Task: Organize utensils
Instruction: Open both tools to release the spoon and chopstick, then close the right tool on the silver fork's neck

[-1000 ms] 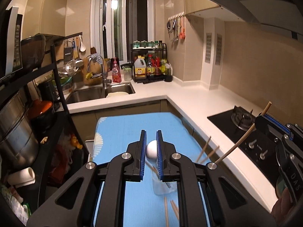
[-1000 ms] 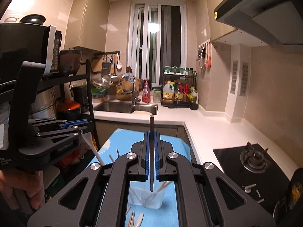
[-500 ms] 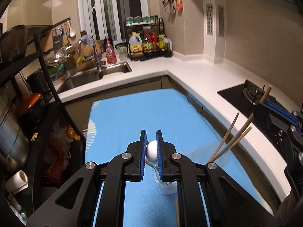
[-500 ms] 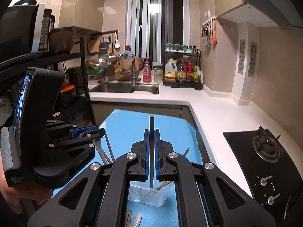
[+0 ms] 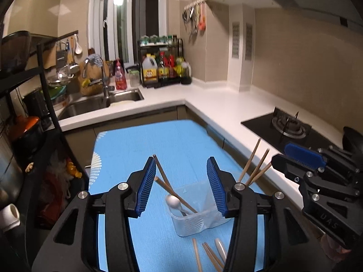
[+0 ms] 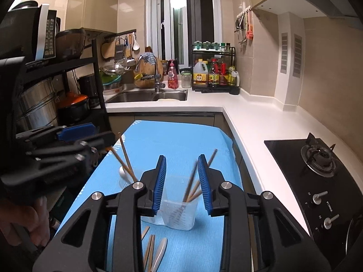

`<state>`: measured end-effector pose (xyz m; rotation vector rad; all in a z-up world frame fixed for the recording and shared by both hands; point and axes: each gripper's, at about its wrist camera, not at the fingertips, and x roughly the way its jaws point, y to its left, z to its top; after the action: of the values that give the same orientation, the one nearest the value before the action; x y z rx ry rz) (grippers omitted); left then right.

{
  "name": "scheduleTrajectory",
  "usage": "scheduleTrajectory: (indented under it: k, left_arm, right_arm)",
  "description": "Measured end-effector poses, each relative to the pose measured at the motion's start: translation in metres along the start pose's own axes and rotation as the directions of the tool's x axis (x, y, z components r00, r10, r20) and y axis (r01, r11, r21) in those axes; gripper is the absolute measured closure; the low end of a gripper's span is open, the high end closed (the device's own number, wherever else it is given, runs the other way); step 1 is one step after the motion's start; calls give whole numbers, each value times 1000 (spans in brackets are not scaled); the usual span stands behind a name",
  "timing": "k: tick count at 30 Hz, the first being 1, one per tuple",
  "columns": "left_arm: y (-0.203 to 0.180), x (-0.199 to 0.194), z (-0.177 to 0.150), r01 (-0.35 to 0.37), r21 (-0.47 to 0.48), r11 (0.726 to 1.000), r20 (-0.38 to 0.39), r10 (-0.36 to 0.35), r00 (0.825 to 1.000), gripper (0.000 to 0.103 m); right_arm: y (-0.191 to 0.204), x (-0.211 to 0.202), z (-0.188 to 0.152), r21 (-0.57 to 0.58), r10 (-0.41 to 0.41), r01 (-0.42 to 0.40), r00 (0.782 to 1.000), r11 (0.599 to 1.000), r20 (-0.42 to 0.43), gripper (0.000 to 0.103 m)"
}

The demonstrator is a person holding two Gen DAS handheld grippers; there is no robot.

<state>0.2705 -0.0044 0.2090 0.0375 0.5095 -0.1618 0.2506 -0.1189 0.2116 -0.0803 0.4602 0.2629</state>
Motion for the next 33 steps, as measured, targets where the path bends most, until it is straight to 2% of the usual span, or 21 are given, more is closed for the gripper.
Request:
scheduleTrajectory:
  k: [2,5,8,12,16,24,27,30,33]
  left_arm:
    - [1,-16,-6,6,-21,1000,27,-6,1000,58]
    - [0,-40,-24,4,-34,999,53,-2,999,68]
    - [-2,-59,-54,1,-34,999,65,1,998,81]
    - [-3,-73,-107,-1,-43,999,35,3,999,90]
    - [-2,-78,-163,-5,-69,998,-27,3,1000,91]
    - [1,-75,-257,-27,-177,984,-141,2,990,91]
    - [-6,-70,-274,-9,-183,983,-161,-20,987,91]
    - [-9,-67,-277,6,-176,984,-145,-32,989,91]
    - [-13,-59,-282,29,-191,981,-171,-63,983,90]
  right_arm:
    - [-4,-16,-8,16,0,-1,1000,1000,14,73]
    - [-6,-39,-27,42,1,-2,1000,999,26,73]
    - [-4,-57,-56,65,8,-9,1000,998,20,73]
    - [-2,-70,-105,113,21,-18,999,993,-25,74]
    - [3,-72,-157,142,50,-35,994,989,-97,87]
    - [21,-64,-251,179,89,-48,969,983,-229,89]
    - [23,-57,-266,182,102,-57,964,982,-247,87]
    - [29,-53,-272,179,115,-72,962,981,-246,87]
    - [36,-50,-276,146,114,-79,961,986,-250,87]
